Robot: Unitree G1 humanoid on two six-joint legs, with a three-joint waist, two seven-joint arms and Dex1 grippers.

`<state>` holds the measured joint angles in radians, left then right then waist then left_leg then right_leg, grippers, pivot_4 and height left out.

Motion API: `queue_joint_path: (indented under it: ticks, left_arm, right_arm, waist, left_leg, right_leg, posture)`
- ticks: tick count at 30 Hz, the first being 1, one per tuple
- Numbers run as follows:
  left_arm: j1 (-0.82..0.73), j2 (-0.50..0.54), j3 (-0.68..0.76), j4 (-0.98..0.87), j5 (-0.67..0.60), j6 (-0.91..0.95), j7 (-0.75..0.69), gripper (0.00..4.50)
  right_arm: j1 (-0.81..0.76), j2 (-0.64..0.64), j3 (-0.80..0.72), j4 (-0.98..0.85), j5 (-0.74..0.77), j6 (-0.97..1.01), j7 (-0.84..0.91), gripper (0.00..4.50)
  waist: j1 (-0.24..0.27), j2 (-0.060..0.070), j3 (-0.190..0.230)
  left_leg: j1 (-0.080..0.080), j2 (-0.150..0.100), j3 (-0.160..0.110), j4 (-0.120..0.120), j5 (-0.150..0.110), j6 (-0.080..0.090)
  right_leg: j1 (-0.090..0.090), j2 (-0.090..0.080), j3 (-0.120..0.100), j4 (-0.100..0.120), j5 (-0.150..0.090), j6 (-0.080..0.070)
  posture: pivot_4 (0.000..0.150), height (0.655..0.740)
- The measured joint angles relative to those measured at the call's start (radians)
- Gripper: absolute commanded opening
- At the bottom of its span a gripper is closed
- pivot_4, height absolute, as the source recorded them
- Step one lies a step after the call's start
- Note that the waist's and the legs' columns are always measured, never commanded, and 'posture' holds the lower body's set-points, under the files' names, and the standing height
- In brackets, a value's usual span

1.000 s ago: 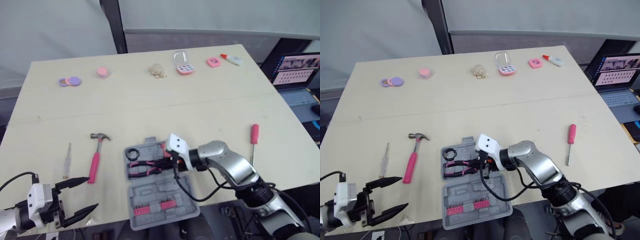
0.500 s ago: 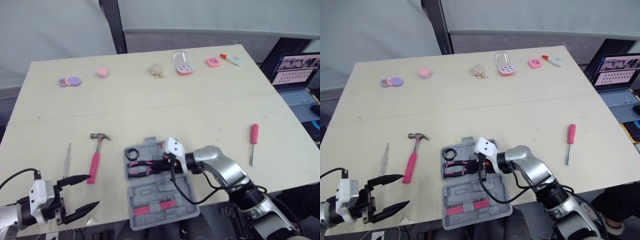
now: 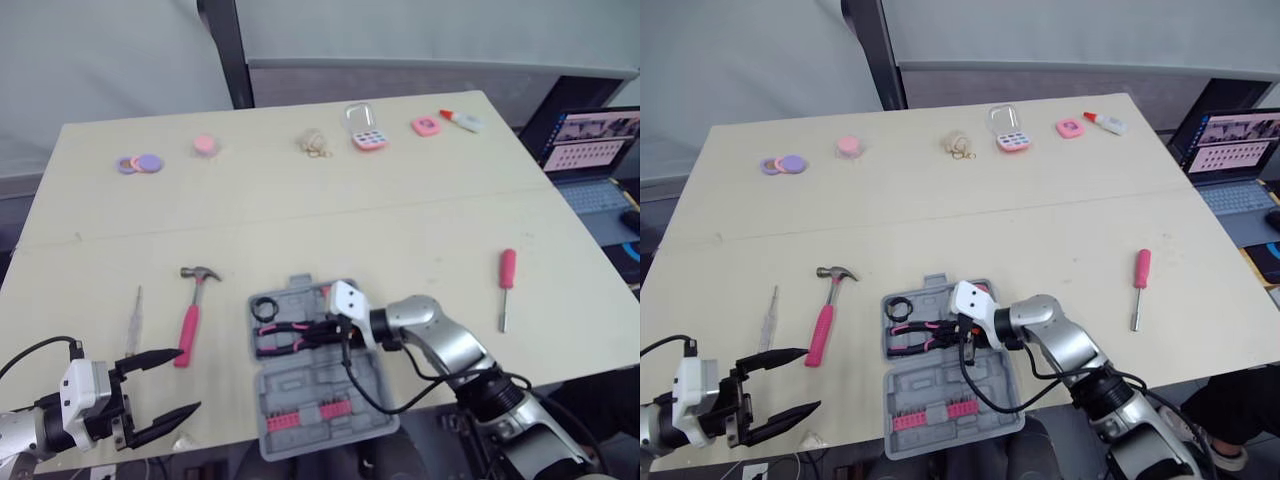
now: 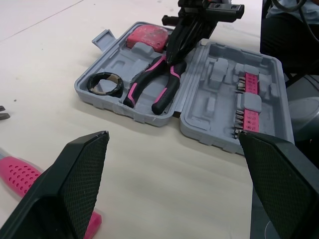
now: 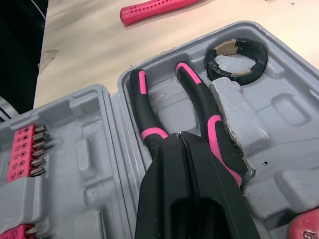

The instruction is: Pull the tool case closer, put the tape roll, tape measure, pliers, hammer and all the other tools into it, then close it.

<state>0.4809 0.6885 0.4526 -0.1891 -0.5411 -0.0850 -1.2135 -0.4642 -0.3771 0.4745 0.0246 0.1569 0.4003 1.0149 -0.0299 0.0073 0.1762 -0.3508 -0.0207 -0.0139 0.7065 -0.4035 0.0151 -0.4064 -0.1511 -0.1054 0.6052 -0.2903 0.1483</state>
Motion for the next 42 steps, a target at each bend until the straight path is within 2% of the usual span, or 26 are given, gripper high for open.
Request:
queue_joint_path:
  ticks: [5,8,22,34,36,38,42]
  left_arm:
    - [0.002,-0.001,-0.001,-0.002,0.000,0.000,0.002,4.50]
    - [0.002,-0.001,-0.002,-0.009,0.000,0.002,0.009,4.50]
    - [0.000,-0.001,-0.012,-0.043,0.000,0.036,0.035,4.50]
    - [-0.020,0.000,-0.022,-0.104,0.000,0.094,0.073,4.50]
    - [-0.021,0.000,-0.022,-0.119,0.000,0.104,0.080,4.50]
    - [-0.021,0.000,-0.022,-0.122,0.000,0.115,0.086,4.50]
    - [-0.022,0.000,-0.022,-0.140,0.000,0.134,0.092,4.50]
  right_arm:
    - [0.012,0.001,0.020,0.030,-0.044,-0.071,-0.013,0.03]
    - [0.018,0.001,0.032,0.044,-0.067,-0.112,-0.024,0.03]
    - [0.029,0.002,0.075,0.061,-0.190,-0.248,-0.054,0.03]
    - [0.035,0.002,0.097,0.061,-0.237,-0.271,-0.075,0.03]
    - [0.035,0.002,0.103,0.064,-0.244,-0.273,-0.082,0.03]
    - [0.036,0.009,0.110,0.076,-0.253,-0.276,-0.089,0.03]
    - [0.035,0.010,0.117,0.088,-0.262,-0.291,-0.093,0.03]
  waist:
    - [0.000,-0.003,-0.004]
    - [0.001,-0.002,-0.005]
    - [0.000,0.002,-0.024]
    - [0.001,0.005,-0.037]
    - [0.001,0.005,-0.037]
    - [0.001,0.006,-0.037]
    - [0.001,0.007,-0.040]
  left_leg:
    - [0.002,0.000,-0.001,0.000,0.000,0.000]
    - [0.017,0.001,0.000,-0.007,0.000,-0.001]
    - [0.017,0.001,-0.001,-0.007,-0.001,-0.002]
    - [0.019,0.002,-0.003,-0.009,-0.001,-0.002]
    - [0.023,0.002,-0.003,-0.010,-0.002,-0.003]
    - [0.034,0.004,-0.003,-0.015,-0.002,-0.004]
    - [0.039,0.009,-0.003,-0.017,-0.003,-0.004]
  right_leg:
    - [0.003,0.000,0.000,0.000,0.000,0.000]
    - [0.016,0.000,0.000,-0.005,-0.001,-0.001]
    - [0.016,0.001,0.000,-0.005,-0.001,-0.002]
    - [0.017,0.001,0.000,-0.005,-0.002,-0.003]
    - [0.023,0.002,-0.001,-0.009,-0.002,-0.004]
    - [0.035,0.003,-0.001,-0.014,-0.002,-0.004]
    - [0.038,0.003,-0.001,-0.014,-0.004,-0.006]
  posture:
    - [0.150,0.7400]
    - [0.150,0.7400]
    - [0.150,0.7400]
    - [0.150,0.7400]
    - [0.150,0.7400]
    - [0.150,0.7400]
    - [0.150,0.7400]
